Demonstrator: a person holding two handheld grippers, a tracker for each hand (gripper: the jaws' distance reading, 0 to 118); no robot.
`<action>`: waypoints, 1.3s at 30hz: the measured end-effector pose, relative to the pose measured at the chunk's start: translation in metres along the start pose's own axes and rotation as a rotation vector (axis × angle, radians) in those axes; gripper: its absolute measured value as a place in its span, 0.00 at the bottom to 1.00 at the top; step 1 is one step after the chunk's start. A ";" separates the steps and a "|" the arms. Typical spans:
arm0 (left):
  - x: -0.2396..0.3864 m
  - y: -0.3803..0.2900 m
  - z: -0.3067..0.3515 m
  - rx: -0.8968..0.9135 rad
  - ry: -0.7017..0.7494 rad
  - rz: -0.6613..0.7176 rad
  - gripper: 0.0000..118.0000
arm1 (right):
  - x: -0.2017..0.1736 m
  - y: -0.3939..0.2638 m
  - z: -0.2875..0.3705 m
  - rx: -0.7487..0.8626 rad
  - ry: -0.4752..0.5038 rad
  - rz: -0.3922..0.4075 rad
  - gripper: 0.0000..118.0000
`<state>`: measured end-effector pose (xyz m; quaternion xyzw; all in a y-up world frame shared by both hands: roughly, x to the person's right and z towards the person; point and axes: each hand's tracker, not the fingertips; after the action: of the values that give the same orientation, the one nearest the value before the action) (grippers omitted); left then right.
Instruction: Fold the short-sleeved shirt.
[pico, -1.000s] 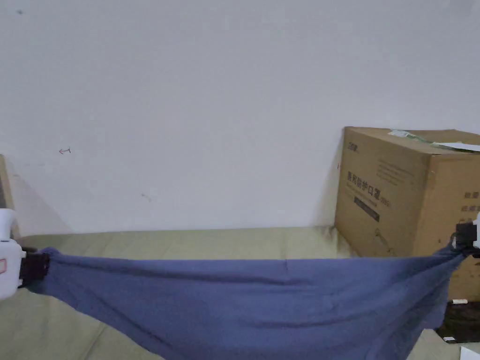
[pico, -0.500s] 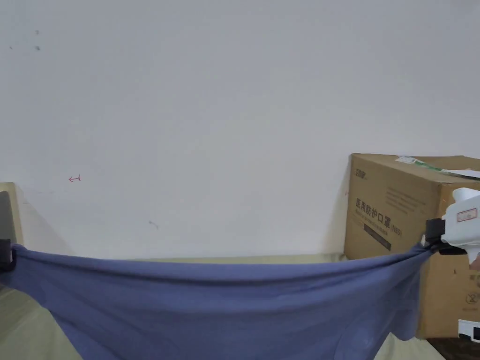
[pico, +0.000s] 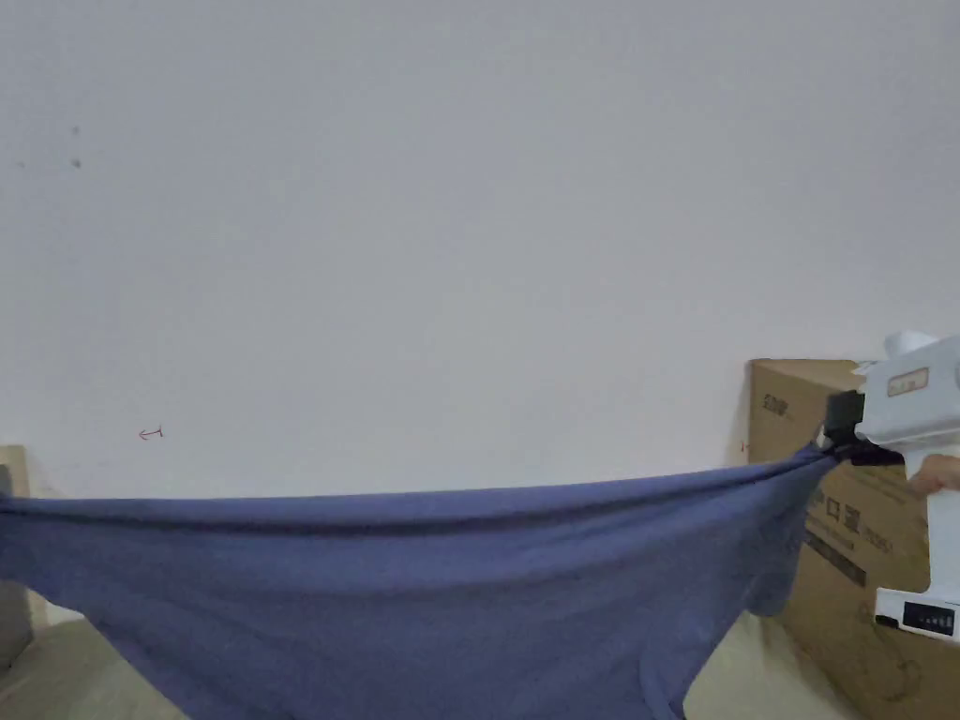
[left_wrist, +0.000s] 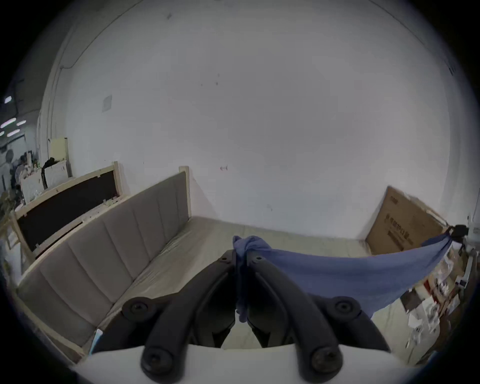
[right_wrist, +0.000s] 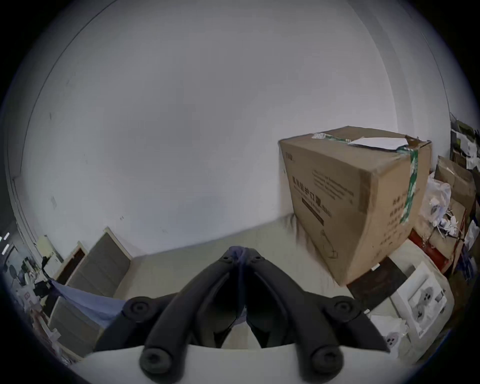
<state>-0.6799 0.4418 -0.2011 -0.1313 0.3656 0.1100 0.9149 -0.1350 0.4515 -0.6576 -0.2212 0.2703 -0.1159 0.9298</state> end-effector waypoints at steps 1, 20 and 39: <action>0.000 0.004 -0.002 0.032 0.007 0.011 0.04 | -0.004 0.004 0.002 -0.009 0.008 0.006 0.02; -0.030 -0.244 -0.047 -0.414 0.086 -0.012 0.04 | 0.091 -0.236 -0.061 -0.435 -0.097 -0.068 0.02; -0.077 -0.439 0.107 -0.731 0.081 -0.047 0.04 | 0.190 -0.437 0.069 -0.706 -0.197 -0.129 0.02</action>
<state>-0.5359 0.0545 -0.0026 -0.4621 0.3351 0.2067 0.7946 0.0186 0.0291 -0.4845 -0.5549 0.1884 -0.0520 0.8086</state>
